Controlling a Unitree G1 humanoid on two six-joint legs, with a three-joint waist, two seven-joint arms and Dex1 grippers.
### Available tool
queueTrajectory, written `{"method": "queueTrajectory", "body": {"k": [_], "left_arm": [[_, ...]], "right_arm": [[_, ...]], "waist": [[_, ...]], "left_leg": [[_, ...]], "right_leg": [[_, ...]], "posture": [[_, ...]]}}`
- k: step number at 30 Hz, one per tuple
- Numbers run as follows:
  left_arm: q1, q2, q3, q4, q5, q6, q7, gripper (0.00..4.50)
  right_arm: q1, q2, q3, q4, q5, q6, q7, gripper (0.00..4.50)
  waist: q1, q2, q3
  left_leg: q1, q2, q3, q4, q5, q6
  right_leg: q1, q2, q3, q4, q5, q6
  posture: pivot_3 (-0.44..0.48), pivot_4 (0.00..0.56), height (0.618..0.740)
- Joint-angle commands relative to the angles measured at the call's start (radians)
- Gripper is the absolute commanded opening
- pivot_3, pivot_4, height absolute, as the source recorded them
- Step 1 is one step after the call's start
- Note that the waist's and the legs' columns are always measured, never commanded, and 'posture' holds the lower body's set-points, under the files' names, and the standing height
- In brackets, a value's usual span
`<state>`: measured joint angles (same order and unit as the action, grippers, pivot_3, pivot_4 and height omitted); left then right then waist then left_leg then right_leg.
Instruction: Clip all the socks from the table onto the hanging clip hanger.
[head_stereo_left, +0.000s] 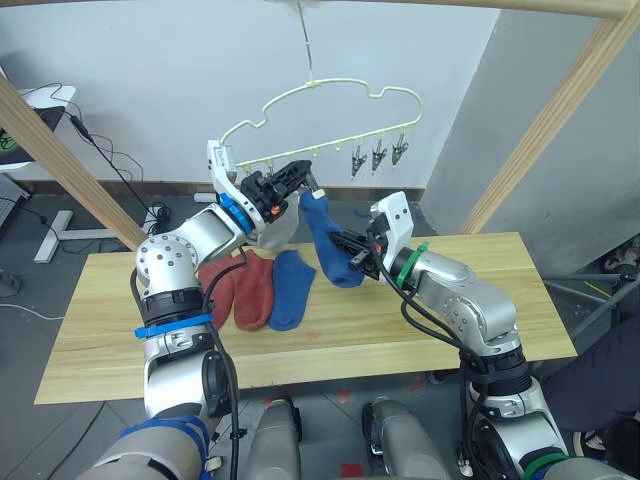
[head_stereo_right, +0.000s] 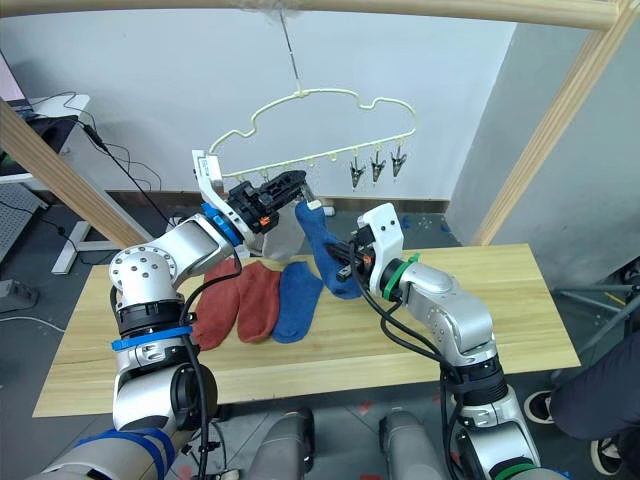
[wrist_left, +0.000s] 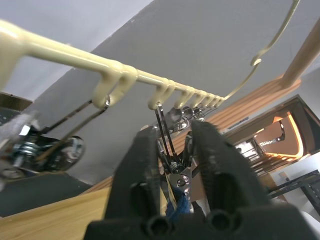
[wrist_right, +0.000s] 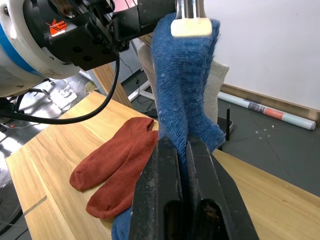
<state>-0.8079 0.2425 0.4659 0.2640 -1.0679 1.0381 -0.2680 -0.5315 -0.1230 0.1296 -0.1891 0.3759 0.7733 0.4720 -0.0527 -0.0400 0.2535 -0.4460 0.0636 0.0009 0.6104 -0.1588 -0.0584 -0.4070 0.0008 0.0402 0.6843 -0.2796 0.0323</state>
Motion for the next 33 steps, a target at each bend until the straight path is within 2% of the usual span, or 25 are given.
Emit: {"method": "queueTrajectory", "body": {"k": [1,7,8,12,16,21,25,27,33], "left_arm": [[0.000,0.009,-0.003,-0.056,-0.016,-0.006,-0.011,2.53],[0.037,0.039,-0.009,-0.095,0.001,-0.002,-0.013,4.42],[0.054,0.051,-0.013,-0.115,0.005,0.003,-0.013,4.49],[0.161,0.114,-0.055,-0.225,0.013,0.040,-0.043,4.50],[0.271,0.187,-0.081,-0.324,0.014,0.064,-0.080,4.50],[0.357,0.205,-0.105,-0.402,0.037,0.027,-0.106,4.50],[0.400,0.199,-0.123,-0.480,0.130,-0.089,-0.084,4.50],[0.425,0.225,-0.157,-0.518,0.217,-0.146,-0.071,4.50],[0.538,0.293,-0.212,-0.588,0.378,-0.212,-0.044,4.50]], "right_arm": [[-0.019,0.004,-0.018,-0.021,0.019,-0.008,-0.004,0.00],[-0.025,0.007,-0.001,-0.007,-0.003,-0.037,-0.006,0.00],[-0.026,0.009,0.003,-0.002,-0.010,-0.045,-0.010,0.00],[-0.024,-0.002,0.039,0.008,-0.049,-0.085,-0.008,1.10],[0.003,0.001,0.042,0.002,-0.065,-0.104,-0.029,2.58],[0.069,-0.021,0.055,-0.011,-0.094,-0.128,-0.036,4.41],[0.099,-0.020,0.032,-0.040,-0.146,-0.130,-0.127,4.48],[0.106,-0.014,0.017,-0.052,-0.158,-0.132,-0.161,4.48],[0.125,-0.024,0.014,-0.055,-0.273,-0.202,-0.277,4.48]], "waist": [[0.000,0.000,0.000],[0.000,0.000,0.000],[-0.001,0.000,0.000],[-0.004,0.000,0.000],[-0.004,0.000,0.000],[0.007,-0.001,-0.002],[0.008,-0.001,-0.002],[0.009,-0.001,-0.002],[0.009,-0.001,-0.004]], "left_leg": [[0.000,0.000,0.000,0.000,0.000,0.000],[0.000,0.000,0.000,0.000,0.000,0.000],[0.000,0.000,0.000,0.000,0.000,0.000],[0.000,0.000,0.000,0.000,0.000,0.000],[-0.001,0.000,0.000,-0.001,0.000,0.000],[-0.001,0.000,0.000,0.000,0.000,0.000],[-0.001,0.000,0.001,0.000,0.000,0.000],[-0.001,0.000,0.000,0.000,0.000,0.000],[-0.001,0.000,0.002,0.000,0.000,0.000]], "right_leg": [[0.000,0.000,0.000,0.000,0.000,0.000],[0.000,0.000,0.000,0.000,0.000,0.000],[0.000,0.000,0.000,0.000,0.000,0.000],[-0.001,0.000,0.000,0.000,0.000,0.000],[-0.001,0.000,0.000,0.000,0.000,0.000],[-0.001,-0.001,0.000,0.001,0.000,0.000],[-0.001,-0.002,0.001,0.000,0.001,0.000],[-0.001,-0.001,0.000,0.000,0.001,-0.001],[-0.002,-0.001,0.002,-0.001,0.001,-0.001]], "posture": [[-0.055,0.196,0.740],[-0.056,0.186,0.740],[-0.056,0.186,0.740],[-0.063,0.177,0.740],[-0.060,0.180,0.740],[-0.047,0.181,0.740],[-0.040,0.181,0.740],[-0.040,0.181,0.740],[-0.023,0.182,0.740]]}}
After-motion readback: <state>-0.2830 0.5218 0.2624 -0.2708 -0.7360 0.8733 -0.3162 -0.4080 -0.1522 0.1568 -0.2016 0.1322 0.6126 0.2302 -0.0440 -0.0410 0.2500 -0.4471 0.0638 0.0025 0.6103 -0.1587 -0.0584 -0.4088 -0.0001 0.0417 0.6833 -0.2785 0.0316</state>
